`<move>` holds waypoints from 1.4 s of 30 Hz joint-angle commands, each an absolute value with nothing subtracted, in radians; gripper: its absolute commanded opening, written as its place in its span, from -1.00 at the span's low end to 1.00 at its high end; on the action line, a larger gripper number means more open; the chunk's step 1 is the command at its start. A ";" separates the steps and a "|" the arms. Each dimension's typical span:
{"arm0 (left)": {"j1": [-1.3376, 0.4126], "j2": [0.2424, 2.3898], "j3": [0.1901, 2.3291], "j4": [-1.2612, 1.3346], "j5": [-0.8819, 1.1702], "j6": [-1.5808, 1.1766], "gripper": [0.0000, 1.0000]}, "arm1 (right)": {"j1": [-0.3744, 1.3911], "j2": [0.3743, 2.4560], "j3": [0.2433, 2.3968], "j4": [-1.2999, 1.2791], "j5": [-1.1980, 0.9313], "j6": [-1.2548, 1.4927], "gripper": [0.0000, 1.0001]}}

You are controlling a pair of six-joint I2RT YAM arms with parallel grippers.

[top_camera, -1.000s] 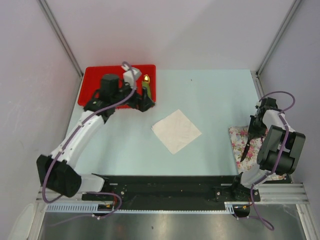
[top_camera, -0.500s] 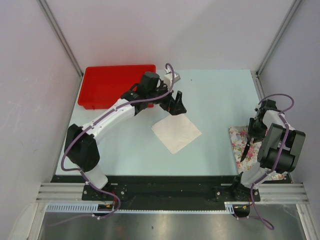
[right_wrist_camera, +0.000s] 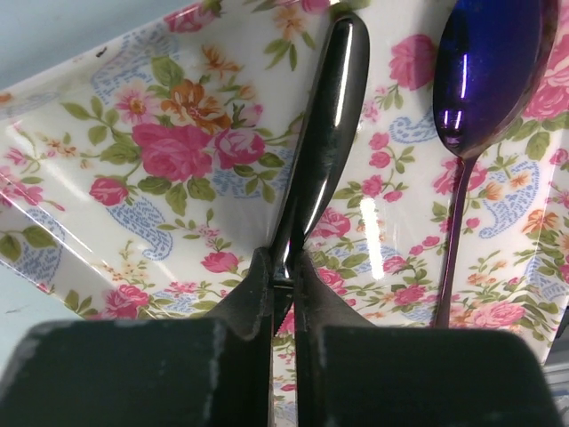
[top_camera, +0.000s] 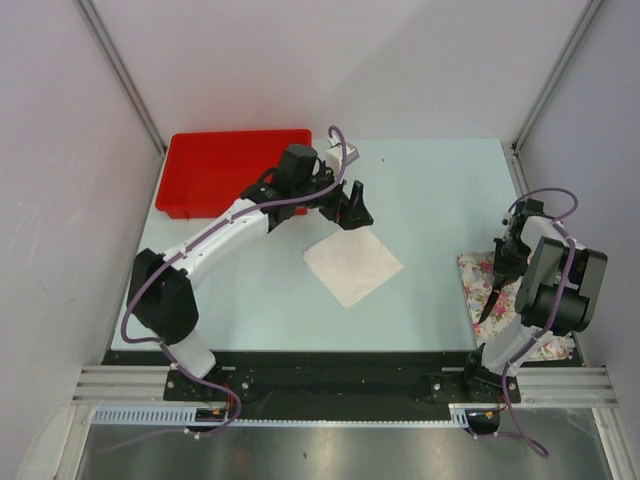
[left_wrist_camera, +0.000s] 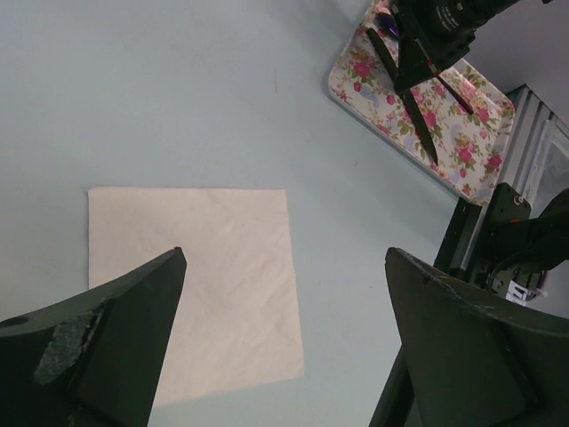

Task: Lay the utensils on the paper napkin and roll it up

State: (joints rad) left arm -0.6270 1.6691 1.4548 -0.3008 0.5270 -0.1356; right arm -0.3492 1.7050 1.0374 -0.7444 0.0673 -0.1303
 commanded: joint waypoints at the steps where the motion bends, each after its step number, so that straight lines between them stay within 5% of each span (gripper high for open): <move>1: -0.632 1.712 1.489 -0.235 0.541 -0.210 0.99 | -0.365 1.743 1.023 -0.719 0.081 -0.137 -1.00; 22: -0.879 2.146 1.735 -0.005 0.557 -0.453 0.99 | -0.377 1.574 1.040 -0.781 0.035 -0.173 -1.00; 27: -0.891 2.178 1.750 0.041 0.543 -0.482 0.99 | -0.405 1.591 1.019 -0.756 0.017 -0.195 -0.13; 42: -0.893 2.206 1.749 0.069 0.540 -0.492 0.99 | -0.403 1.744 1.055 -0.627 -0.006 -0.204 -0.15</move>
State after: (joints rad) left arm -0.8944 2.1937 1.7050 0.0212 0.5423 -0.4717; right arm -0.4034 1.6970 1.0317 -0.7082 -0.0158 -0.2001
